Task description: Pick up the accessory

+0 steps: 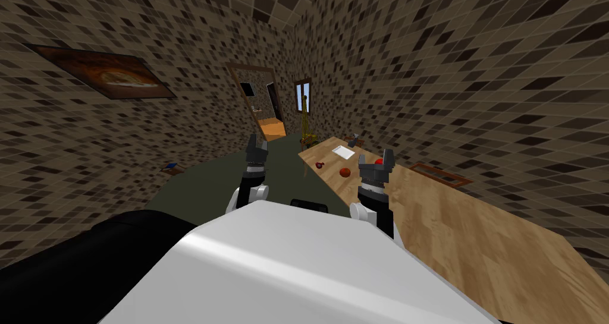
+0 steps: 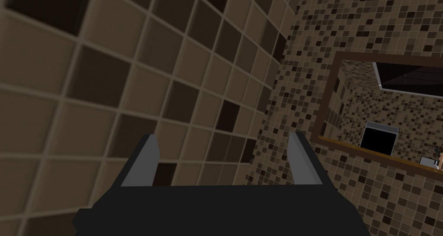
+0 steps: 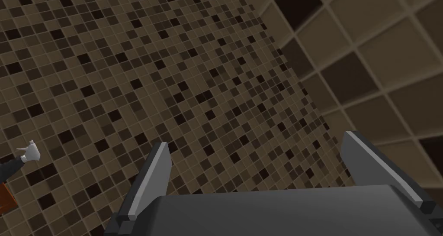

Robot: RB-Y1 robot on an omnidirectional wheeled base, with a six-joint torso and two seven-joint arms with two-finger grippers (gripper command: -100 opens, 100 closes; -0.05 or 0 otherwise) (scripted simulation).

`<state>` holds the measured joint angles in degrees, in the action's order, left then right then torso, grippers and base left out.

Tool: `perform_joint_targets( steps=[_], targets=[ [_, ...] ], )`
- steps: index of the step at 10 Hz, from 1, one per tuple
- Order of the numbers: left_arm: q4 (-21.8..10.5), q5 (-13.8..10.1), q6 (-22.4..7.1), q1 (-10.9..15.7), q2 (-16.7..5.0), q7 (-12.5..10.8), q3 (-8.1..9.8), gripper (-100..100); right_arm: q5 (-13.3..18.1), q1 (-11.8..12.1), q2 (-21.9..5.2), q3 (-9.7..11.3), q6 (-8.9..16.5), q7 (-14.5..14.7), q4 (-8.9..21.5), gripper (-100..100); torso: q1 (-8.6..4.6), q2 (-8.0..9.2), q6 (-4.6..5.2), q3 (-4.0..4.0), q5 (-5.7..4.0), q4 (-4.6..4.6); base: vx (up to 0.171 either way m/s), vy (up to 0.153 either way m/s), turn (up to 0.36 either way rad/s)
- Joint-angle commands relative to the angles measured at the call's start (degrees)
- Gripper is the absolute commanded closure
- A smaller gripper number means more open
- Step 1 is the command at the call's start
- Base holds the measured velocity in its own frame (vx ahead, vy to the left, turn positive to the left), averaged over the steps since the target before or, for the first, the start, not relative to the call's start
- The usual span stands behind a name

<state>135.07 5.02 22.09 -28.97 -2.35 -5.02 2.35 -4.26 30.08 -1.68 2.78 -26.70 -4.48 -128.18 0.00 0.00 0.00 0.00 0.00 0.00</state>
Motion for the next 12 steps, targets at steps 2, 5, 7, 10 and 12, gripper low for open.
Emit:
perform_joint_targets(
  steps=[2, 5, 7, 10, 12],
  targets=[
    [0.0, 0.0, 0.0, 0.01, 0.01, 0.0, -0.01, 0, -3.56, -0.83, -3.54, -0.47, 1.97, -3.8, 1.33, -100, 0.27, 0.2, 0.0, 0.1, 0.05, 0.03, -0.095, 0.118, -0.025],
    [0.0, 0.0, 0.0, 0.01, 0.01, 0.0, -0.01, 0, -8.22, -1.75, -7.38, -0.97, 4.56, -8.69, 3.22, -100, 0.4, 0.23, 0.0, 0.14, 0.09, 0.06, -0.055, 0.103, -0.023],
    [0.0, 0.0, 0.0, 0.0, 0.01, 0.0, -0.01, 0, -10.12, -2.11, -8.82, -1.16, 5.62, -10.99, 4.03, -100, 0.3, 0.09, 0.0, 0.05, 0.07, 0.02, -0.013, 0.066, -0.011],
    [0.0, 0.0, 0.0, 0.0, 0.01, 0.0, -0.01, 0, -14.35, -2.85, -11.86, -1.55, 7.97, -15.73, 5.89, -100, 0.27, 0.0, 0.0, 0.0, 0.06, 0.0, -0.006, 0.064, -0.008],
    [0.0, 0.0, 0.0, 0.0, 0.0, 0.0, 0.0, 0, -16.65, -3.24, -13.42, -1.75, 9.26, -18.34, 6.94, -100, 0.19, 0.03, 0.0, 0.02, 0.05, 0.01, -0.009, 0.048, -0.002]
  ],
)
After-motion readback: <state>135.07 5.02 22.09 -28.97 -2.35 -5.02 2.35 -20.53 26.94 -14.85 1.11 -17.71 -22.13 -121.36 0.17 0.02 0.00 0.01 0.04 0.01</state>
